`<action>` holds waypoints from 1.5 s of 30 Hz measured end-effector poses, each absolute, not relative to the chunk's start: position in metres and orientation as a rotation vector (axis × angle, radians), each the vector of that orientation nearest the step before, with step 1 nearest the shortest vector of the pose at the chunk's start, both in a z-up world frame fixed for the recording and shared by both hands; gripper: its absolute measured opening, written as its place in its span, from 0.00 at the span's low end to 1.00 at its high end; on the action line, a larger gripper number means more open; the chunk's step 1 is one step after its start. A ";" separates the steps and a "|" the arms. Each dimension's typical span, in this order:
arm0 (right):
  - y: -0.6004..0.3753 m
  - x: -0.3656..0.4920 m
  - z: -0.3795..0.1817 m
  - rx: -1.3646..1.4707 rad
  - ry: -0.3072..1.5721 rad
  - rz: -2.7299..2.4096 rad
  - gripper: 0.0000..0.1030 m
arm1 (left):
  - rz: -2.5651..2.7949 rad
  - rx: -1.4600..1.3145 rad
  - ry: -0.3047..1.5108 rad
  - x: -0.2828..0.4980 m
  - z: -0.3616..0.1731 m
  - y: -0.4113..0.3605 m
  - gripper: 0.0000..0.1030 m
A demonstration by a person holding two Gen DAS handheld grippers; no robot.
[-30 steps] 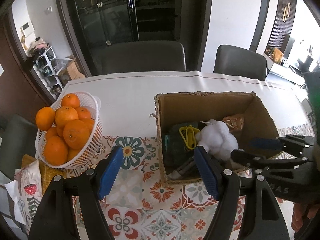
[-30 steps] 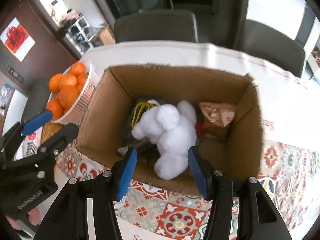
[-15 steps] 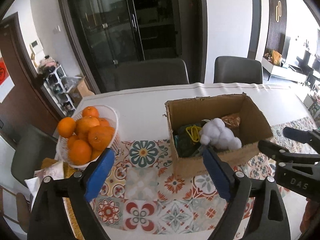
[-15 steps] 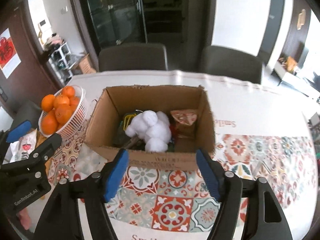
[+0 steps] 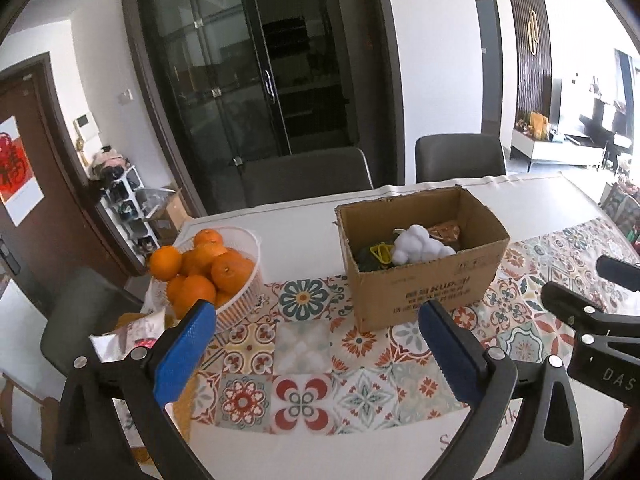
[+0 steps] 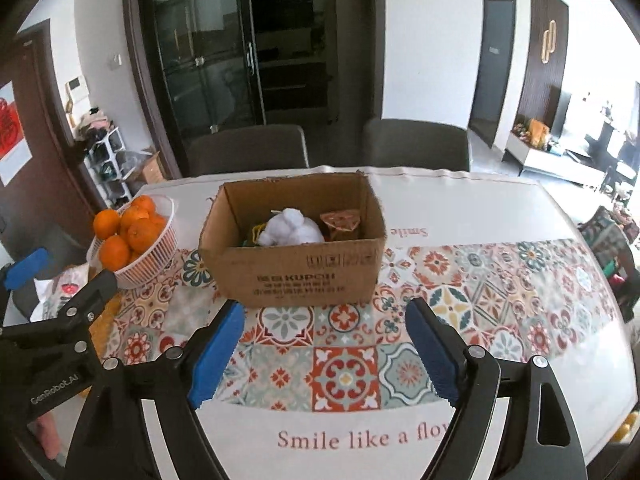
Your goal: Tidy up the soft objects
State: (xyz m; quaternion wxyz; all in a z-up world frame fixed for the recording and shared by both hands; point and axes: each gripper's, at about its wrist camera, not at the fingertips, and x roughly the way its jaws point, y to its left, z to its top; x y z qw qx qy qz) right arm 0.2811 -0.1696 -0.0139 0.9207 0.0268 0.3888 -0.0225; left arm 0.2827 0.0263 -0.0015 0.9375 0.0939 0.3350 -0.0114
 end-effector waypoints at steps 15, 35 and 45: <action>-0.180 0.189 0.009 0.018 0.677 -0.065 0.89 | 0.015 0.189 0.607 0.185 0.013 0.013 1.00; -0.201 0.089 0.016 0.025 0.620 -0.059 0.91 | -0.017 0.124 0.528 0.085 0.033 -0.002 1.00; -0.211 0.068 0.018 0.038 0.615 -0.060 0.91 | -0.024 0.128 0.507 0.065 0.036 -0.009 1.00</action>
